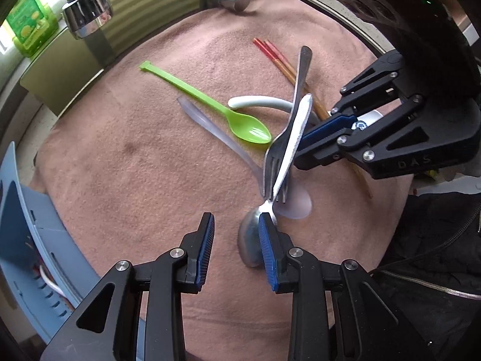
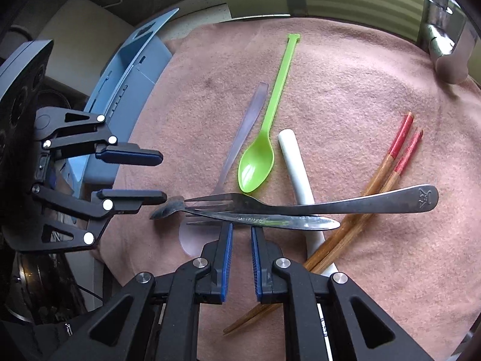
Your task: Organize utensils
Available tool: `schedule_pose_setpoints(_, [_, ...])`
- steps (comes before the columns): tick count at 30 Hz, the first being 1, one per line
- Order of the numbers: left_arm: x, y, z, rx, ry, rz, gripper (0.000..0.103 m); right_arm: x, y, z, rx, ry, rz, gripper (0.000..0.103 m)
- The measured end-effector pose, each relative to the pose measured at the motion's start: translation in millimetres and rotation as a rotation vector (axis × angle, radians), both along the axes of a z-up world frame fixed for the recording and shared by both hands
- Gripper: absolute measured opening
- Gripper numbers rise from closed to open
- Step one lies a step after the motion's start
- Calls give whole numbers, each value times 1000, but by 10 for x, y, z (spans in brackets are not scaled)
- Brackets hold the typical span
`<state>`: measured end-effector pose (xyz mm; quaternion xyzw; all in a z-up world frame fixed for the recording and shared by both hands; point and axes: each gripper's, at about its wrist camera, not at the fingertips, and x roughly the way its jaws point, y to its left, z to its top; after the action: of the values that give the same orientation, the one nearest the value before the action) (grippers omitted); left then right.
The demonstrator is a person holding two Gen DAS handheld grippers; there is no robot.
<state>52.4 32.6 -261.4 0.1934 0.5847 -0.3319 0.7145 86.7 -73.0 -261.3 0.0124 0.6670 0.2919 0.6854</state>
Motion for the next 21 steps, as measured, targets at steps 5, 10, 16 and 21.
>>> schedule_pose_setpoints(5, [-115,-42,23,-14,0,-10,30,28,-47,26,19,-6,-45,12])
schedule_pose_setpoints(10, [-79,14,12,11,-2,-4,30,77,-44,71,34,-12,-64,13])
schedule_pose_setpoints(16, [87,89,-115,47,-23,53,30,126,-18,152,40,-26,-64,13])
schedule_pose_setpoints(21, [114,215,-105,64,-32,73,30,180,-93,254,64,-47,-94,15])
